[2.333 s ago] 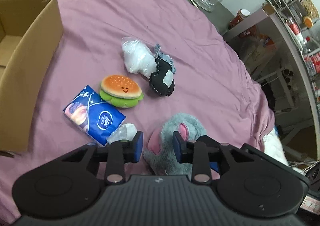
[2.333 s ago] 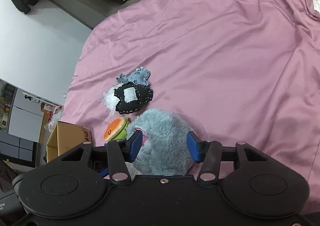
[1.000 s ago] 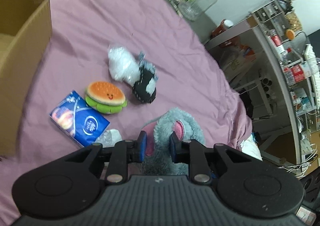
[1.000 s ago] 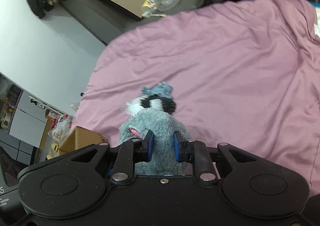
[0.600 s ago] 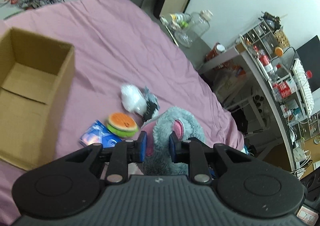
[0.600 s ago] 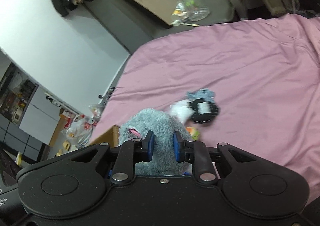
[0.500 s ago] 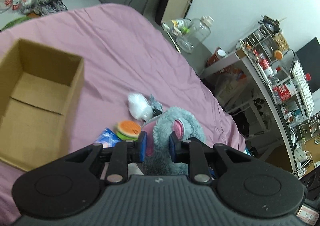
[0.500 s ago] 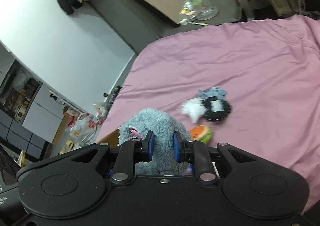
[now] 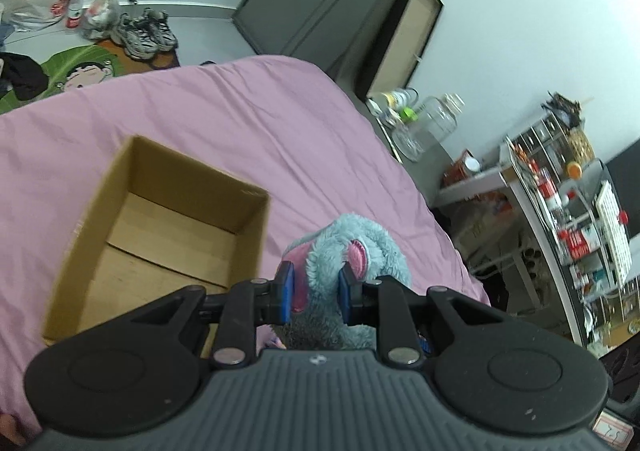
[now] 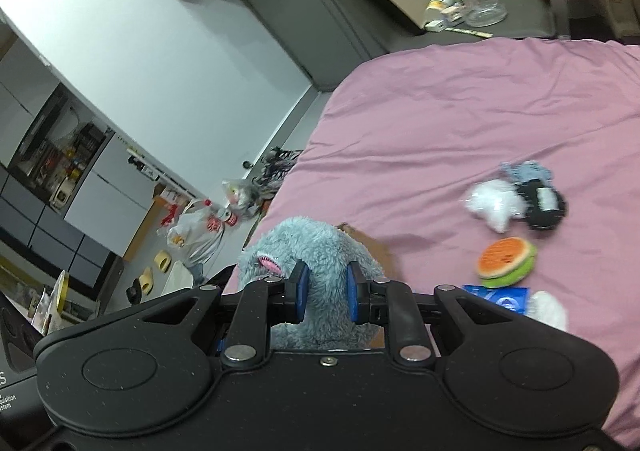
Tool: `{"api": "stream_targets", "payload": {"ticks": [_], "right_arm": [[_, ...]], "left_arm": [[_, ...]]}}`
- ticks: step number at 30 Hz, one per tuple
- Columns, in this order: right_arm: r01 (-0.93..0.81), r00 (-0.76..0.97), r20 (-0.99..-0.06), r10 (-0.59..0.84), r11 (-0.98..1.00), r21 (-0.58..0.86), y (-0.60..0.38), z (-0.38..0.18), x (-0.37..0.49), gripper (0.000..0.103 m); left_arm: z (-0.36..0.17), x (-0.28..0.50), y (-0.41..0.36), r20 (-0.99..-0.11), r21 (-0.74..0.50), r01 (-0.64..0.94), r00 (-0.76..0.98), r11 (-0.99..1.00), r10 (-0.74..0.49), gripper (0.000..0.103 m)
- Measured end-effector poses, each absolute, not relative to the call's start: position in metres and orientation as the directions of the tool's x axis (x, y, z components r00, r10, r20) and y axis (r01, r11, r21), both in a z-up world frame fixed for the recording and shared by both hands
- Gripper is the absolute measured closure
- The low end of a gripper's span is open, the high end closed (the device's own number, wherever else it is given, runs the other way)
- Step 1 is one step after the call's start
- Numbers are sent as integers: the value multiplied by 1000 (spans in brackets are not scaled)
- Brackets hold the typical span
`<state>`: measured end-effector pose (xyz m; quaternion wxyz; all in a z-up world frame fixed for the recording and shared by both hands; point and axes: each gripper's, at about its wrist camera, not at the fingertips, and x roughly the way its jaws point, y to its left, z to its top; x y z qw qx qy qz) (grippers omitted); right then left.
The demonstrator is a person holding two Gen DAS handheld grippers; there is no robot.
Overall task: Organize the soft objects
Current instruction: 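Carry the grey plush mouse with the right gripper into the cardboard box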
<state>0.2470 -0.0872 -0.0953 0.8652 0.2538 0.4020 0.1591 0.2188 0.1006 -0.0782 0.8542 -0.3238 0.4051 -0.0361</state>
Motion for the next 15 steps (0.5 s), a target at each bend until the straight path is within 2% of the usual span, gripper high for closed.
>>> {"api": "stream_targets", "payload": {"ticks": [15], "right_arm": [[-78, 542, -665, 513, 819, 568, -24, -129, 282, 83]], "left_arm": [[-107, 238, 172, -697, -591, -293, 654, 752, -293, 81]]}}
